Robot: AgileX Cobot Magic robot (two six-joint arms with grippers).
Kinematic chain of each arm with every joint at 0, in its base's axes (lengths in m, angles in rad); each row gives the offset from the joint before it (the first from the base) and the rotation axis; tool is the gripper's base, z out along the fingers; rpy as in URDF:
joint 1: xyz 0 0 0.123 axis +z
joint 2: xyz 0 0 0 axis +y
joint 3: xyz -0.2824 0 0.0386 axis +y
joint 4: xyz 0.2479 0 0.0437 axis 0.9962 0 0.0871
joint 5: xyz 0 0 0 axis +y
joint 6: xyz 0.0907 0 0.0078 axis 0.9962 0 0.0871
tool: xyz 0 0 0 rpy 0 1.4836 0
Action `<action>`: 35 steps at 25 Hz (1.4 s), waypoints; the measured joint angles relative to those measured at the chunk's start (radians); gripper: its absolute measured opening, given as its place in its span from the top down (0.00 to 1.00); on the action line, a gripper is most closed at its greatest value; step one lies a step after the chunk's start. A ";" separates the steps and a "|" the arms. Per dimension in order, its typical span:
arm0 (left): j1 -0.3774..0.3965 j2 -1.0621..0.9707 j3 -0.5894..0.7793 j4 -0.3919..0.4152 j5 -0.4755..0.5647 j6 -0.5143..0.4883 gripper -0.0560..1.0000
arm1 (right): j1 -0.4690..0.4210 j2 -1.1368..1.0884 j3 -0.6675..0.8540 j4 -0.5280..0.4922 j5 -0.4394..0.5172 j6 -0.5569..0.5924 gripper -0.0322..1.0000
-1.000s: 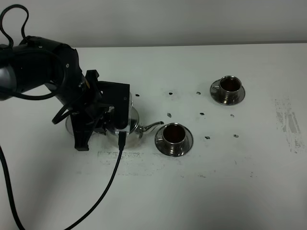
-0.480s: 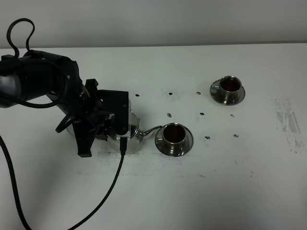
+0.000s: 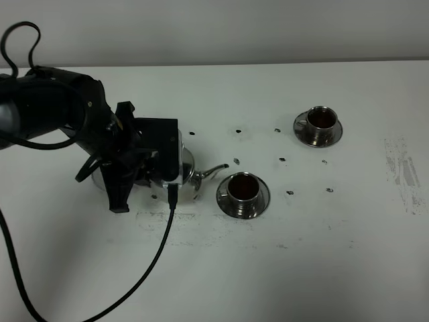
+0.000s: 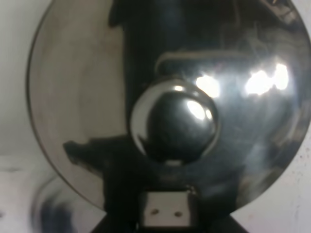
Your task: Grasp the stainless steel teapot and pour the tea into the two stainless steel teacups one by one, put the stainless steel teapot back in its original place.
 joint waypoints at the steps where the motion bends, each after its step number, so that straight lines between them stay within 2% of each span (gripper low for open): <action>1: 0.011 -0.019 0.000 -0.001 0.000 -0.030 0.77 | 0.000 0.000 0.000 0.000 0.000 0.000 0.73; 3: 0.042 -0.047 0.000 -0.001 0.001 -0.106 0.77 | 0.000 0.000 0.000 0.000 0.000 0.000 0.73; 6: 0.103 -0.065 0.000 0.005 0.017 -0.273 0.77 | 0.000 0.000 0.000 0.000 0.000 0.000 0.73; 12: 0.193 -0.065 0.000 0.089 0.090 -0.758 0.77 | 0.000 0.000 0.000 0.000 0.000 0.000 0.73; 14: 0.201 -0.065 0.000 0.115 0.114 -0.892 0.77 | 0.000 0.000 0.000 0.000 0.000 0.000 0.73; 16: 0.207 -0.065 0.000 0.123 0.130 -0.981 0.77 | 0.000 0.000 0.000 0.000 0.000 0.000 0.73; 19: 0.208 -0.064 0.000 0.124 0.135 -1.030 0.77 | 0.000 0.000 0.000 0.000 0.000 0.000 0.73; 28: 0.207 -0.001 0.000 0.110 0.077 -1.043 0.77 | 0.000 0.000 0.000 0.000 0.000 0.000 0.73; 35: 0.169 0.015 0.000 0.101 0.020 -1.043 0.77 | 0.000 0.000 0.000 0.000 0.000 0.000 0.73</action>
